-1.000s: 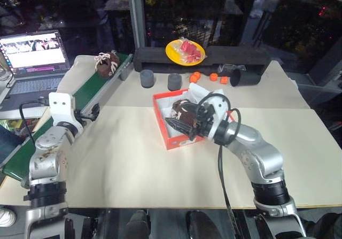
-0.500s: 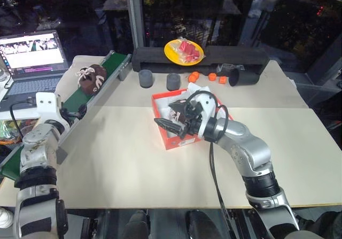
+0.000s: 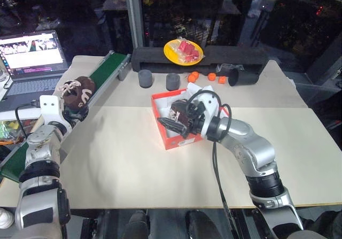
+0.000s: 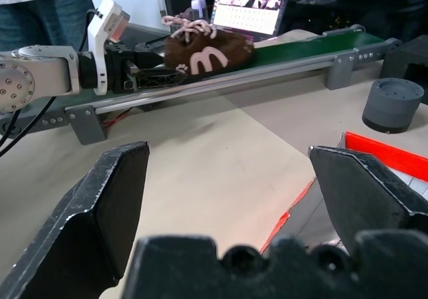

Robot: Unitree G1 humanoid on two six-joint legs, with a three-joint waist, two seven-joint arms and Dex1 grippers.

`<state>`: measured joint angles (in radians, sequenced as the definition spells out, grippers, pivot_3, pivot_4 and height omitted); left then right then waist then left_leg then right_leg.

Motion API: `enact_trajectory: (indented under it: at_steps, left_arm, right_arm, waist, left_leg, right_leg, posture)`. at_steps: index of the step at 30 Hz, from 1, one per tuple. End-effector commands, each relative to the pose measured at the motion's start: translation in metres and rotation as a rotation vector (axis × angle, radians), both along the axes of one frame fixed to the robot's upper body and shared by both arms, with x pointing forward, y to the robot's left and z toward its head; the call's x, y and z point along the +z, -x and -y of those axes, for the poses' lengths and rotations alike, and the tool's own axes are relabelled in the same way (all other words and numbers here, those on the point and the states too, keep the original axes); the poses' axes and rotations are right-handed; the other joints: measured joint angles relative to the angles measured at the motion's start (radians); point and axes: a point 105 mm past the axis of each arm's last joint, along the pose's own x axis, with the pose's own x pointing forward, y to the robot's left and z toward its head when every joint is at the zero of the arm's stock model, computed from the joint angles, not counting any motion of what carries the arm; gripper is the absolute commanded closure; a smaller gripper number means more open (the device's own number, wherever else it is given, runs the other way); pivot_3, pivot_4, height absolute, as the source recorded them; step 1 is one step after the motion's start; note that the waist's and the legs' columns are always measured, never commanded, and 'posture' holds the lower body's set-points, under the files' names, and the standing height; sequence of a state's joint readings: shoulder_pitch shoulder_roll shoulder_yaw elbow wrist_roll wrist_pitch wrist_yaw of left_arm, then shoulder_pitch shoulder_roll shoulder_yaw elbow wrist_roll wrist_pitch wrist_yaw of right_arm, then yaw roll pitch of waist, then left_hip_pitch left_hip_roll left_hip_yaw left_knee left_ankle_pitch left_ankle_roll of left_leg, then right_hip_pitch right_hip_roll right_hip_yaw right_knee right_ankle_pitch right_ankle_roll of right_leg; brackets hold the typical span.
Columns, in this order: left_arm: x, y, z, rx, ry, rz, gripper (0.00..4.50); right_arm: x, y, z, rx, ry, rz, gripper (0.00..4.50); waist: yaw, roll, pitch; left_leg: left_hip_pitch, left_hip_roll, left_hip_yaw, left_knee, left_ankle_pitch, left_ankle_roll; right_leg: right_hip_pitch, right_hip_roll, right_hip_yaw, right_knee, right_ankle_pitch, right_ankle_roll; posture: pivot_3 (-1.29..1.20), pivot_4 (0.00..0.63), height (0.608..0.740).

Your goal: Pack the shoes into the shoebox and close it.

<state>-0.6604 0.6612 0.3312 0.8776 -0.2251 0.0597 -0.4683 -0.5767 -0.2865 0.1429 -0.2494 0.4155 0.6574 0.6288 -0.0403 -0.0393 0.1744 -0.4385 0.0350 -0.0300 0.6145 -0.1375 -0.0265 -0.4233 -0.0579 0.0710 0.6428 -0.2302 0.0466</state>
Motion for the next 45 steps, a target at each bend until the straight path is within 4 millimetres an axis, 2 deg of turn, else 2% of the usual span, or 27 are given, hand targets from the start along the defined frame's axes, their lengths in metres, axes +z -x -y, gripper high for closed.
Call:
enact_trajectory:
  at_steps: [1, 5, 6, 7, 8, 10, 11, 14, 17, 20, 25, 28, 30, 37, 42, 45]
  left_arm:
    - [0.014, -0.002, -0.006, 0.026, -0.033, 0.036, 0.0]
    - [0.009, -0.004, -0.005, 0.029, -0.005, 0.021, 0.0]
    - [0.009, -0.005, -0.001, 0.012, 0.014, 0.028, 0.52]
    - [0.009, -0.006, 0.003, -0.004, 0.017, 0.032, 0.68]
    - [0.01, -0.008, 0.006, -0.016, 0.011, 0.034, 1.14]
    - [0.014, -0.011, 0.013, -0.034, 0.017, 0.054, 1.79]
    - [0.019, -0.012, 0.016, -0.043, 0.024, 0.069, 1.9]
    - [0.039, -0.018, 0.029, -0.082, 0.023, 0.135, 1.9]
    - [0.077, -0.023, 0.061, -0.198, 0.031, 0.251, 1.9]
    - [0.103, -0.021, 0.11, -0.359, 0.058, 0.322, 1.9]
    - [0.12, -0.004, 0.189, -0.587, 0.101, 0.35, 1.9]
    - [0.129, 0.009, 0.234, -0.718, 0.135, 0.355, 1.9]
    - [0.133, 0.019, 0.258, -0.804, 0.148, 0.352, 1.9]
    - [0.136, 0.045, 0.304, -0.989, 0.191, 0.307, 1.9]
    - [0.133, 0.053, 0.314, -1.038, 0.202, 0.281, 1.9]
    - [0.131, 0.054, 0.316, -1.045, 0.206, 0.269, 1.9]
  right_arm:
    - [0.019, 0.003, 0.003, 0.0, -0.017, 0.068, 0.02]
    - [0.019, 0.002, 0.006, -0.014, -0.004, 0.075, 0.02]
    - [0.019, 0.001, 0.007, -0.018, -0.003, 0.076, 0.0]
    - [0.02, 0.001, 0.007, -0.023, -0.002, 0.076, 0.0]
    - [0.02, 0.001, 0.008, -0.026, -0.001, 0.077, 0.0]
    - [0.02, 0.0, 0.009, -0.03, 0.0, 0.077, 0.0]
    - [0.02, 0.0, 0.009, -0.032, -0.001, 0.076, 0.0]
    - [0.02, 0.0, 0.009, -0.035, -0.006, 0.072, 0.0]
    - [0.031, -0.003, 0.01, -0.048, -0.107, 0.034, 0.0]
    - [0.055, -0.014, 0.021, -0.089, -0.333, -0.077, 0.0]
    - [0.081, -0.03, 0.042, -0.112, -0.654, -0.267, 0.0]
    - [0.087, -0.038, 0.05, -0.118, -0.772, -0.373, 0.0]
    - [0.086, -0.041, 0.054, -0.131, -0.817, -0.422, 0.0]
    - [0.089, -0.045, 0.059, -0.147, -0.9, -0.483, 0.0]
    - [0.09, -0.046, 0.061, -0.169, -0.902, -0.478, 0.0]
    - [0.089, -0.045, 0.062, -0.178, -0.907, -0.475, 0.79]
  waist:
    - [0.002, 0.0, 0.0]
    - [0.004, 0.0, 0.0]
    - [0.005, 0.0, 0.0]
    - [0.006, 0.0, 0.0]
    - [0.008, 0.0, 0.0]
    - [0.014, 0.0, 0.0]
    - [0.017, 0.0, 0.0]
    - [0.027, -0.001, 0.0]
    - [0.028, -0.004, 0.001]
    - [0.026, -0.005, 0.001]
    - [0.022, -0.005, 0.001]
    - [0.019, -0.005, 0.001]
    - [0.016, -0.005, 0.001]
    - [-0.009, -0.004, 0.001]
    - [-0.008, -0.004, 0.001]
    - [-0.007, -0.004, 0.002]
  left_leg:
    - [0.0, 0.0, 0.0, 0.0, 0.0, 0.0]
    - [0.0, 0.0, 0.0, 0.0, 0.0, 0.0]
    - [0.0, 0.0, 0.0, 0.0, 0.0, 0.0]
    - [0.0, 0.0, 0.0, 0.0, 0.0, 0.0]
    - [0.0, 0.0, 0.0, 0.0, 0.0, 0.0]
    - [0.0, 0.0, 0.0, 0.0, 0.0, 0.0]
    - [0.0, 0.0, 0.0, 0.0, 0.0, 0.0]
    - [0.0, 0.0, 0.0, 0.0, 0.0, 0.0]
    - [-0.002, 0.0, 0.0, 0.001, 0.0, 0.0]
    - [-0.003, 0.0, -0.001, 0.001, 0.0, 0.0]
    - [-0.002, 0.0, -0.001, 0.001, 0.0, 0.0]
    - [-0.002, 0.0, -0.001, 0.001, 0.0, 0.0]
    - [-0.002, 0.0, -0.001, 0.001, 0.0, 0.0]
    - [-0.002, 0.0, -0.001, 0.001, 0.0, 0.0]
    - [-0.002, 0.0, -0.001, 0.001, 0.0, 0.001]
    - [-0.002, 0.0, -0.001, 0.001, 0.0, 0.001]
  right_leg:
    - [0.0, 0.0, 0.0, 0.0, 0.0, 0.0]
    - [0.0, 0.0, 0.0, 0.0, 0.0, 0.0]
    - [0.0, 0.0, 0.0, 0.0, 0.0, 0.0]
    - [0.0, 0.0, 0.0, 0.0, 0.0, 0.0]
    - [0.0, 0.0, 0.0, 0.0, 0.0, 0.0]
    - [0.0, 0.0, 0.0, 0.0, 0.0, 0.0]
    - [0.0, 0.0, 0.0, 0.0, 0.0, 0.0]
    - [0.0, 0.0, 0.0, 0.0, 0.0, 0.0]
    - [0.0, 0.0, -0.001, 0.0, 0.0, 0.0]
    - [-0.001, 0.0, -0.001, 0.0, 0.0, 0.0]
    - [0.0, -0.001, -0.001, 0.001, 0.001, 0.0]
    - [0.0, -0.001, 0.0, 0.001, 0.001, 0.0]
    - [0.0, 0.0, 0.0, 0.002, 0.001, 0.0]
    - [0.0, 0.0, 0.0, 0.002, 0.001, 0.0]
    - [0.0, 0.0, 0.0, 0.001, 0.001, 0.0]
    - [0.0, 0.0, 0.0, 0.001, 0.001, 0.0]
  posture:
    - [0.0, 0.15, 0.74]
    - [0.0, 0.15, 0.74]
    - [0.0, 0.15, 0.74]
    - [0.0, 0.15, 0.74]
    - [0.0, 0.15, 0.74]
    - [0.0, 0.15, 0.74]
    - [0.0, 0.15, 0.74]
    - [0.0, 0.15, 0.74]
    - [0.0, 0.15, 0.74]
    - [0.0, 0.15, 0.74]
    - [0.0, 0.15, 0.74]
    - [0.0, 0.15, 0.74]
    - [0.0, 0.15, 0.74]
    - [0.0, 0.15, 0.74]
    - [0.0, 0.15, 0.74]
    - [0.0, 0.15, 0.74]
